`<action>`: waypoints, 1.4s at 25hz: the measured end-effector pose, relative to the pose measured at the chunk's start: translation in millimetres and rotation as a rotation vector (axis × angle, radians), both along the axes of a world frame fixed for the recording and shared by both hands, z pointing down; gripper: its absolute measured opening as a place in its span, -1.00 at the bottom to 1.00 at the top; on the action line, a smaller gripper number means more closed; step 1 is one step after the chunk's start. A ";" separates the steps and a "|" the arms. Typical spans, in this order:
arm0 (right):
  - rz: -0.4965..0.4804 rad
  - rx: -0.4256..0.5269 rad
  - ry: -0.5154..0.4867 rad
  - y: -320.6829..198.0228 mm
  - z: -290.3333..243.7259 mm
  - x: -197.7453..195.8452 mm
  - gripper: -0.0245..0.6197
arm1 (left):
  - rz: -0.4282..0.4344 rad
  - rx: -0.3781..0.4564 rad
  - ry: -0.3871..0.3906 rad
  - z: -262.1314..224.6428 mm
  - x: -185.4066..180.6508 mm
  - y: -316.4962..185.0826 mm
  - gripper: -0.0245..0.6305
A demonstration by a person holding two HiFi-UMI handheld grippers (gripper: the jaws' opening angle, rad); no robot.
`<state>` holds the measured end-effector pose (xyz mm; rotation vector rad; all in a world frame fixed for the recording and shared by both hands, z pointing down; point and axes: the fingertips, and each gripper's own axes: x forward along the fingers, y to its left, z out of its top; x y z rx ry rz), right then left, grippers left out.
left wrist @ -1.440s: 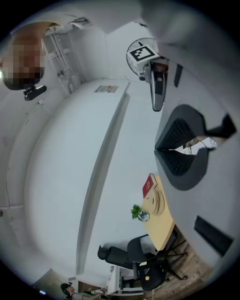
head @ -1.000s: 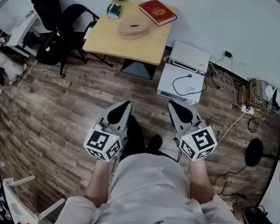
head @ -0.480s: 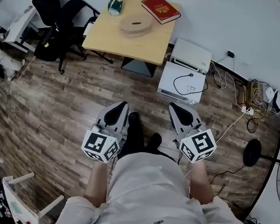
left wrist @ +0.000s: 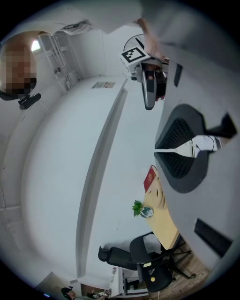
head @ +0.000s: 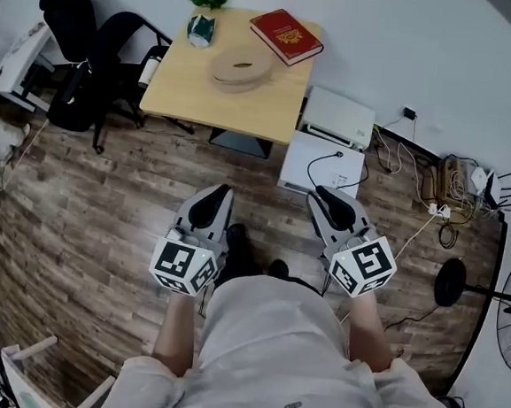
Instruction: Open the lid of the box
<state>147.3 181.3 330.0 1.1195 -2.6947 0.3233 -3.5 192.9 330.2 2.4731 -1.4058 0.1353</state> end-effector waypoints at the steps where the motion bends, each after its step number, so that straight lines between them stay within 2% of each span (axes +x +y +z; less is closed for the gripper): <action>1: 0.005 0.000 0.000 -6.4 -0.3 -3.4 -0.71 | 0.007 0.001 0.011 -0.4 -3.6 -6.8 -0.90; 6: 0.035 -0.022 -0.001 -36.9 2.0 -24.0 -0.57 | 0.021 -0.006 0.029 0.1 -32.0 -37.8 -0.87; 8: 0.035 -0.032 -0.011 -47.1 4.1 -36.3 -0.53 | 0.021 -0.010 0.025 1.6 -47.3 -47.9 -0.67; 13: 0.053 -0.047 -0.002 -72.2 7.5 -68.3 -0.36 | 0.031 -0.017 0.025 7.5 -83.7 -71.3 -0.63; 17: 0.048 -0.069 0.012 -82.1 16.9 -96.4 -0.31 | 0.057 -0.032 0.048 17.1 -103.4 -87.1 -0.60; 25: 0.097 -0.143 0.057 -94.3 45.0 -107.6 -0.29 | 0.090 -0.102 0.093 48.8 -116.2 -101.6 -0.57; 35: 0.103 -0.142 0.065 -135.8 53.4 -107.7 -0.27 | 0.096 -0.133 0.100 63.2 -119.1 -132.1 -0.57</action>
